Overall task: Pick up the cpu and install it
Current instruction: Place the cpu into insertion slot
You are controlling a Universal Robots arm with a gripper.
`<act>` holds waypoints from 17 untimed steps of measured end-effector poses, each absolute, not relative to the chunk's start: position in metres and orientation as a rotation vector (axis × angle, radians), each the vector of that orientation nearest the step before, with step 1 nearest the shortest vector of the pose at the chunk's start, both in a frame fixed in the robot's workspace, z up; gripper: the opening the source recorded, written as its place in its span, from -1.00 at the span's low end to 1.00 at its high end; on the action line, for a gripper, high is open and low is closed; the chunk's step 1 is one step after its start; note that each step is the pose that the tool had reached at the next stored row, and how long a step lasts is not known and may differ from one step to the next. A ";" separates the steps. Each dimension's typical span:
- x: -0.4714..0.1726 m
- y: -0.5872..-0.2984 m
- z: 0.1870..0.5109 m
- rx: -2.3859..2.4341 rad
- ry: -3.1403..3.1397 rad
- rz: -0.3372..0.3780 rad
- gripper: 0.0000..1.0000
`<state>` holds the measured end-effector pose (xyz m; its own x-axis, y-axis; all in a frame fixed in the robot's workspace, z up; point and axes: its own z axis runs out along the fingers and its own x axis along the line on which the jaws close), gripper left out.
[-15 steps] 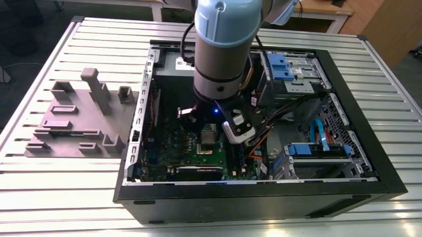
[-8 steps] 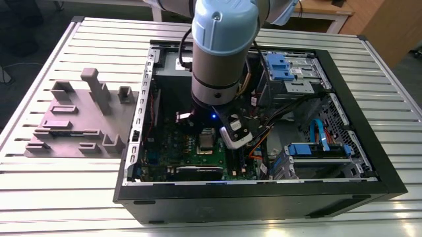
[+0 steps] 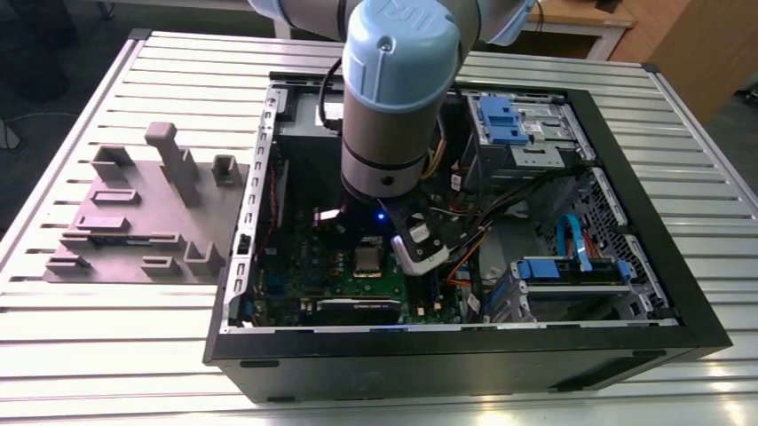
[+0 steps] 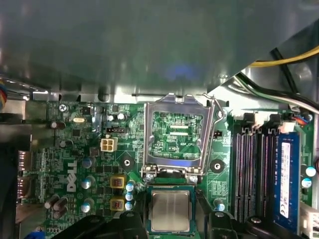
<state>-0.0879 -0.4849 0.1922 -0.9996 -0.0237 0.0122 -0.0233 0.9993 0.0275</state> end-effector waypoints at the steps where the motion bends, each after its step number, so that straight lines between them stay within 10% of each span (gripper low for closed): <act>1: -0.088 -0.486 0.192 0.035 -3.128 -0.043 -0.05; 17: -0.088 -0.487 0.189 0.006 -3.129 -0.042 -0.05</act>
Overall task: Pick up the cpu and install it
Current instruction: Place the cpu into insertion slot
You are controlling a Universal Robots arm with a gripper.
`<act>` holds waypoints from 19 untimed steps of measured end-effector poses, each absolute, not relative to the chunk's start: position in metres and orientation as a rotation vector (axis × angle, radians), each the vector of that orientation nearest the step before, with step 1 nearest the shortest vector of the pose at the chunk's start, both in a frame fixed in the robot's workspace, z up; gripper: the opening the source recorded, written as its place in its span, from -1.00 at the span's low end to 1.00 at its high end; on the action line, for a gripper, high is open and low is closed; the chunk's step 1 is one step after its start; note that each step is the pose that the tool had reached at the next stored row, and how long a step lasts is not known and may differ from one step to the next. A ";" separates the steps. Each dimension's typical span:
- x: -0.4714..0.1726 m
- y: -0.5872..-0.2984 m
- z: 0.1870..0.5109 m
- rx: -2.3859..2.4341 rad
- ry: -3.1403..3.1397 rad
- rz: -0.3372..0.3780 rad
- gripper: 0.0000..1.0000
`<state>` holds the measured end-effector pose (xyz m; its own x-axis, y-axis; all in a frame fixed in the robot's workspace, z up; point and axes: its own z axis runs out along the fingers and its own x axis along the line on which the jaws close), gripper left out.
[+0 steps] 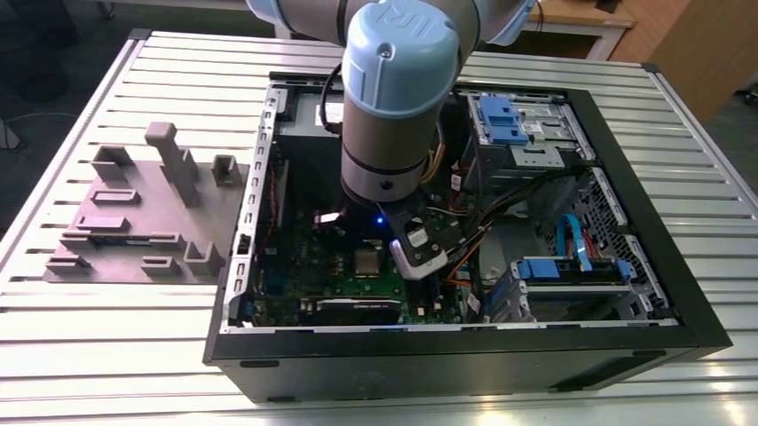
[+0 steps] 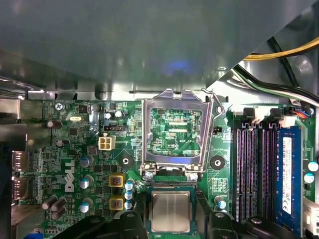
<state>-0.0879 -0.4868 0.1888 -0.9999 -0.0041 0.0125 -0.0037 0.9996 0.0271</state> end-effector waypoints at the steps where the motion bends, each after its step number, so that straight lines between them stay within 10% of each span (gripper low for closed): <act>1: -0.088 -0.487 0.189 0.006 -3.129 -0.042 -0.05; 19: -0.088 -0.487 0.186 0.006 -3.129 -0.043 -0.04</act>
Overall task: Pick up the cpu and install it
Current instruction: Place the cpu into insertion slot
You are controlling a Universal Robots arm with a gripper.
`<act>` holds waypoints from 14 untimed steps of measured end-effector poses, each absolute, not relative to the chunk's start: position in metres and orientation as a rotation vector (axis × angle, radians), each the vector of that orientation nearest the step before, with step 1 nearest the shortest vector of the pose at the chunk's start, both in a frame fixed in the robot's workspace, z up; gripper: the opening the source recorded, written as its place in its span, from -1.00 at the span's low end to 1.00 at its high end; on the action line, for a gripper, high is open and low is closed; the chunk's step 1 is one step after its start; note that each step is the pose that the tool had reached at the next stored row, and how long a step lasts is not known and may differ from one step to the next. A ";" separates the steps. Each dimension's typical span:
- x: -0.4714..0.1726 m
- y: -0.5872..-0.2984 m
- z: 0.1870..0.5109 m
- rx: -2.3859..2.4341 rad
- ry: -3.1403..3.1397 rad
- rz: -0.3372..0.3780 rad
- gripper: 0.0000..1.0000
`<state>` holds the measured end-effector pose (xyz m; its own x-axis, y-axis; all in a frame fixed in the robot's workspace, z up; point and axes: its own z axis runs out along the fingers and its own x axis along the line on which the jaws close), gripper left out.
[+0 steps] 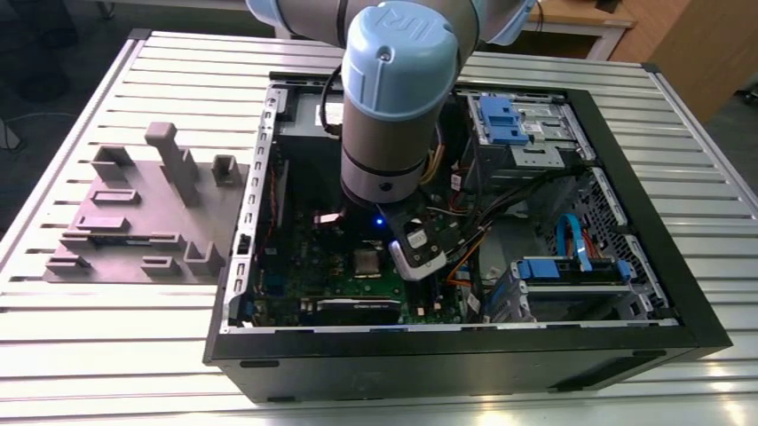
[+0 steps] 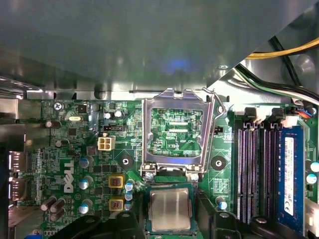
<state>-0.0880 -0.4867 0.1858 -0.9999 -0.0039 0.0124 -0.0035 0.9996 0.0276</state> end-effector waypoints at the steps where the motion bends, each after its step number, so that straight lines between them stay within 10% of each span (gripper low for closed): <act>1: -0.088 -0.487 0.186 0.006 -3.129 -0.043 0.08; 14: -0.088 -0.487 0.190 0.006 -3.128 -0.042 -0.12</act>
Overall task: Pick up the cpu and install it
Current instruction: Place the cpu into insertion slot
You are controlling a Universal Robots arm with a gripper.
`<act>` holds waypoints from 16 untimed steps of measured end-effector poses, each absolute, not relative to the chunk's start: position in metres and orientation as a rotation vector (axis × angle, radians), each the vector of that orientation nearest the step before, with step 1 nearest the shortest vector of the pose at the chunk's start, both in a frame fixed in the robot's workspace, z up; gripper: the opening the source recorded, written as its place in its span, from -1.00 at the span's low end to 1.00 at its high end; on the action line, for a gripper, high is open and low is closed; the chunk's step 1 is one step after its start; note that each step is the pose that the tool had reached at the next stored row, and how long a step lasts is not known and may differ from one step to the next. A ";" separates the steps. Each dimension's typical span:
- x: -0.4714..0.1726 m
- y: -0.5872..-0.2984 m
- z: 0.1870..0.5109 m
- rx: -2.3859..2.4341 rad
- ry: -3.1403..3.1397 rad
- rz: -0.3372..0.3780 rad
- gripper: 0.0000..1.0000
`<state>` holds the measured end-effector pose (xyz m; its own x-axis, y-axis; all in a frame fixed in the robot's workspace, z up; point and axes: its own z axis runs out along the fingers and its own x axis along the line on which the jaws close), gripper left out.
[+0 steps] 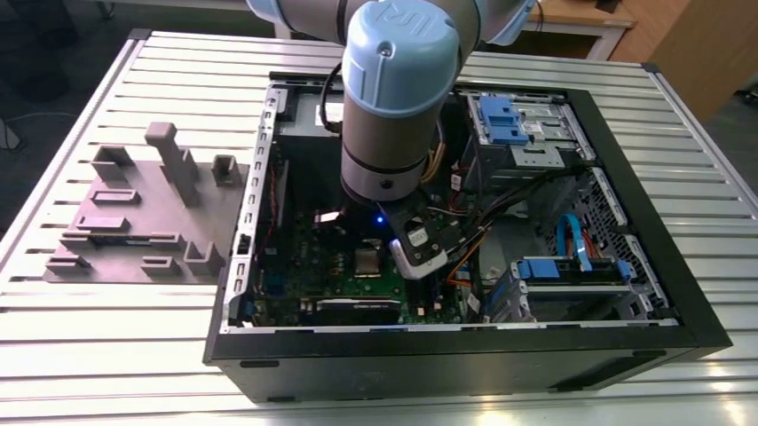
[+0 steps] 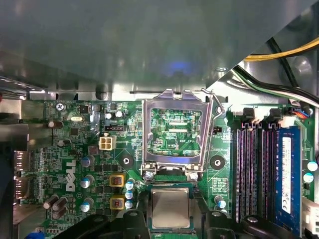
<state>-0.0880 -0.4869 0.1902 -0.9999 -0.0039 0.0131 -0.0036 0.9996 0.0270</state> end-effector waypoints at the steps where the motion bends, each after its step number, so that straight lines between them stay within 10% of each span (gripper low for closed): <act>1: -0.088 -0.487 0.190 0.006 -3.128 -0.042 -0.12; 16: -0.088 -0.488 0.190 -0.006 -3.128 -0.041 -0.12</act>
<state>-0.0876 -0.4881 0.1903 -0.9999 0.0037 0.0131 0.0041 0.9996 0.0265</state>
